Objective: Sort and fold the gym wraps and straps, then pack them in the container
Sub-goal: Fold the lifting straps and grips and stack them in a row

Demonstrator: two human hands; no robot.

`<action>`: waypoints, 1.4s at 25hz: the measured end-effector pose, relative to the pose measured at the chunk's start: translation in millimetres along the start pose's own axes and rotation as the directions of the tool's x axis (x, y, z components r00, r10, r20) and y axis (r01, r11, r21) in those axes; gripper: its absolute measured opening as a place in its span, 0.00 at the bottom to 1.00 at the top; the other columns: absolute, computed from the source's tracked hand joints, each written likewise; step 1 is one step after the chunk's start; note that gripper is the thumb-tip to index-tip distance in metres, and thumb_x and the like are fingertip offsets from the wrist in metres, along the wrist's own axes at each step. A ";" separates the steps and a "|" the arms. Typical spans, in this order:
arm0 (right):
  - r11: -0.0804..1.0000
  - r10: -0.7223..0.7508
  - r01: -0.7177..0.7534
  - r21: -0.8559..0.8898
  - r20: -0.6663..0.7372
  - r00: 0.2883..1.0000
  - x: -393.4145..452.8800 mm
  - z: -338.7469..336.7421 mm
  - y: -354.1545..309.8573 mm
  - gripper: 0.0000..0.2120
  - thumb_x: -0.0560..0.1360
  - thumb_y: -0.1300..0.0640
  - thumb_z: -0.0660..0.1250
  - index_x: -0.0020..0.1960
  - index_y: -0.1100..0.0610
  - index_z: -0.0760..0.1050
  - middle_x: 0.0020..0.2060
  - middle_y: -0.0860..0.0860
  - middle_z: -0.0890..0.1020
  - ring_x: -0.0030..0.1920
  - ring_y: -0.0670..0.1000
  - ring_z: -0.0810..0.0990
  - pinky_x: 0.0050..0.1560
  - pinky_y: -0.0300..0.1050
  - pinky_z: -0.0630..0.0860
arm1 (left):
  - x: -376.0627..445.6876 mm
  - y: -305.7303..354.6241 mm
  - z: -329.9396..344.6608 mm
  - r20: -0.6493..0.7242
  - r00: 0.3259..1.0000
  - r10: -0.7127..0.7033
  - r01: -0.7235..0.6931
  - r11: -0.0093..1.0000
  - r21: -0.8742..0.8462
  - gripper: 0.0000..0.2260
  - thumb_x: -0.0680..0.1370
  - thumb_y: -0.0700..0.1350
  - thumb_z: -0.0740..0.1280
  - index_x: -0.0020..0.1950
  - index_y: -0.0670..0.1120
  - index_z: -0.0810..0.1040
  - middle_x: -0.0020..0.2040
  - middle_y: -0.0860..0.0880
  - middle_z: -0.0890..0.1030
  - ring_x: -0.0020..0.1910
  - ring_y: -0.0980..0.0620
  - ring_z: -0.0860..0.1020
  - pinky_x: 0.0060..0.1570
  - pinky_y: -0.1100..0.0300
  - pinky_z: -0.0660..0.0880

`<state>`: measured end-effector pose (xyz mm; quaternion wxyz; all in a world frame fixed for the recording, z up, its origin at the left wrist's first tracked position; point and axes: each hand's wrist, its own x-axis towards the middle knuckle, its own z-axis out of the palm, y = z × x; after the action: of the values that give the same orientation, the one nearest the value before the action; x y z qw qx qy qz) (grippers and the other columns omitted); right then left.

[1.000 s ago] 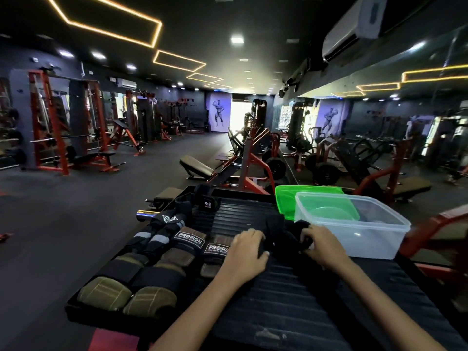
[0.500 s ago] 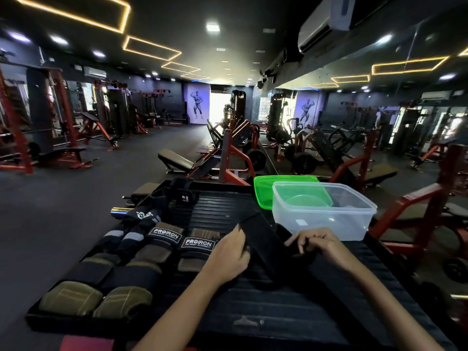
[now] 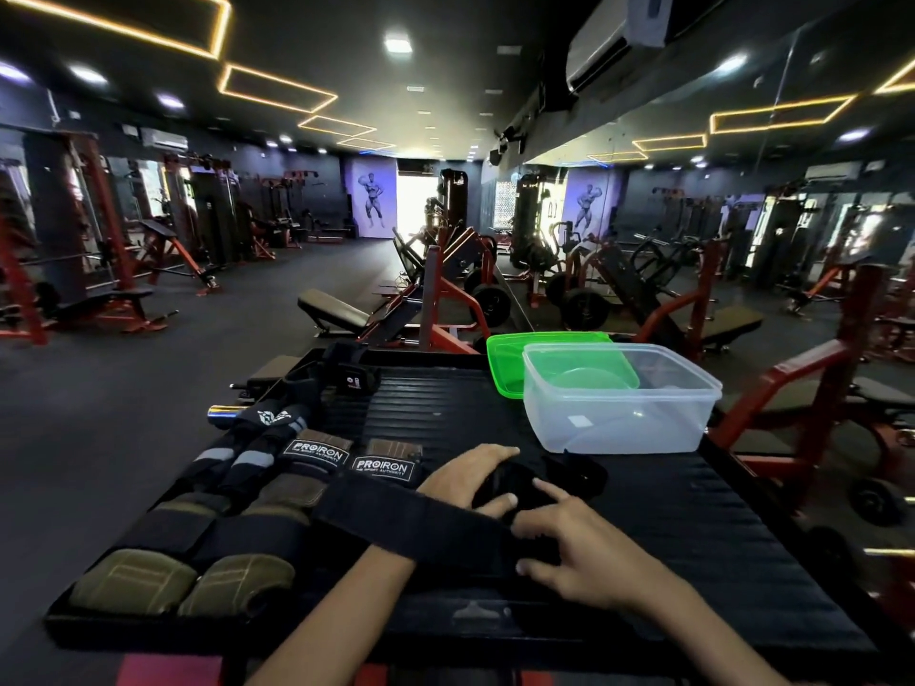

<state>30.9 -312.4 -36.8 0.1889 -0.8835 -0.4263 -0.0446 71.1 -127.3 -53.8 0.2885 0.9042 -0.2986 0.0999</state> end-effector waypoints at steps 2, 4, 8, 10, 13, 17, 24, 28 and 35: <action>0.917 0.111 -0.047 0.397 -0.139 0.984 -10.6 -10.1 0.7 0.11 0.65 0.67 0.63 0.36 0.51 0.76 0.31 0.41 0.79 0.36 0.43 0.78 0.69 0.39 0.61 | -2.1 -0.6 5.9 -0.009 1.000 -0.021 0.021 1.000 -0.011 0.32 0.71 0.58 0.59 0.70 0.43 0.65 0.64 0.47 0.74 0.64 0.54 0.71 0.65 0.67 0.63; 0.720 0.225 -0.069 0.691 -0.138 0.965 -24.1 -23.5 4.2 0.13 0.61 0.71 0.59 0.32 0.54 0.76 0.25 0.49 0.78 0.28 0.47 0.75 0.57 0.41 0.70 | -2.7 -0.7 8.1 -0.020 0.997 -0.072 0.071 0.996 -0.060 0.26 0.71 0.52 0.62 0.68 0.46 0.65 0.56 0.48 0.78 0.55 0.54 0.75 0.56 0.66 0.68; 0.802 0.335 -0.230 0.552 -0.097 0.937 -28.7 -25.7 0.9 0.04 0.71 0.58 0.68 0.37 0.54 0.76 0.28 0.50 0.77 0.31 0.45 0.73 0.37 0.41 0.70 | -5.5 2.9 1.9 0.008 0.996 -0.088 0.088 0.996 -0.032 0.20 0.75 0.44 0.66 0.65 0.46 0.64 0.47 0.51 0.78 0.48 0.51 0.77 0.46 0.65 0.68; 0.775 0.553 -0.338 0.534 -0.313 0.772 -17.9 -14.7 -2.2 0.11 0.71 0.51 0.71 0.37 0.55 0.73 0.30 0.48 0.76 0.31 0.45 0.71 0.35 0.41 0.68 | -5.4 4.9 1.2 -0.028 0.997 -0.070 0.070 0.998 -0.001 0.20 0.75 0.45 0.66 0.65 0.47 0.65 0.51 0.49 0.79 0.51 0.51 0.77 0.47 0.66 0.67; 0.704 0.687 -0.590 0.395 -0.169 0.707 5.8 -7.8 -3.6 0.15 0.69 0.47 0.72 0.48 0.55 0.72 0.42 0.50 0.79 0.42 0.49 0.78 0.41 0.42 0.72 | -8.8 10.5 5.7 -0.062 0.998 -0.006 0.006 1.000 0.002 0.17 0.77 0.47 0.65 0.64 0.47 0.66 0.54 0.49 0.79 0.54 0.52 0.77 0.52 0.64 0.69; 0.651 0.697 -0.622 0.435 -0.020 0.716 26.5 -17.1 -3.2 0.10 0.74 0.64 0.64 0.35 0.58 0.72 0.31 0.54 0.76 0.27 0.49 0.78 0.24 0.35 0.73 | -7.9 8.0 -0.1 -0.105 0.986 -0.131 0.113 0.980 -0.166 0.19 0.77 0.57 0.60 0.63 0.49 0.67 0.52 0.52 0.78 0.51 0.56 0.76 0.53 0.65 0.70; 0.220 0.581 -0.258 0.941 0.086 0.809 13.4 -53.5 6.8 0.13 0.76 0.72 0.55 0.44 0.63 0.77 0.28 0.52 0.81 0.25 0.45 0.79 0.24 0.38 0.76 | -8.6 13.9 1.7 0.066 0.908 -0.414 0.408 0.836 -0.367 0.30 0.77 0.66 0.50 0.75 0.53 0.57 0.75 0.51 0.61 0.74 0.50 0.59 0.70 0.57 0.56; 0.188 0.509 -0.260 0.947 0.133 0.851 3.4 -51.2 14.0 0.18 0.74 0.74 0.53 0.48 0.62 0.80 0.30 0.52 0.81 0.25 0.43 0.77 0.24 0.34 0.74 | -8.1 22.0 -7.4 0.088 0.927 -0.364 0.374 0.901 -0.218 0.24 0.78 0.60 0.58 0.70 0.51 0.65 0.60 0.57 0.66 0.67 0.57 0.64 0.49 0.79 0.57; 0.131 0.706 -0.268 0.955 0.100 0.701 7.2 -49.3 50.6 0.19 0.76 0.73 0.53 0.61 0.60 0.74 0.40 0.56 0.81 0.33 0.50 0.80 0.32 0.43 0.81 | -4.8 -3.1 4.3 0.030 0.906 -0.421 0.418 0.886 -0.200 0.24 0.64 0.75 0.60 0.49 0.61 0.74 0.56 0.52 0.79 0.61 0.51 0.73 0.63 0.54 0.70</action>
<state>78.4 -354.0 -4.5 0.7362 -0.6689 -0.0027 0.1024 69.1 -125.4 -60.4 0.3957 0.9126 -0.1025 0.0108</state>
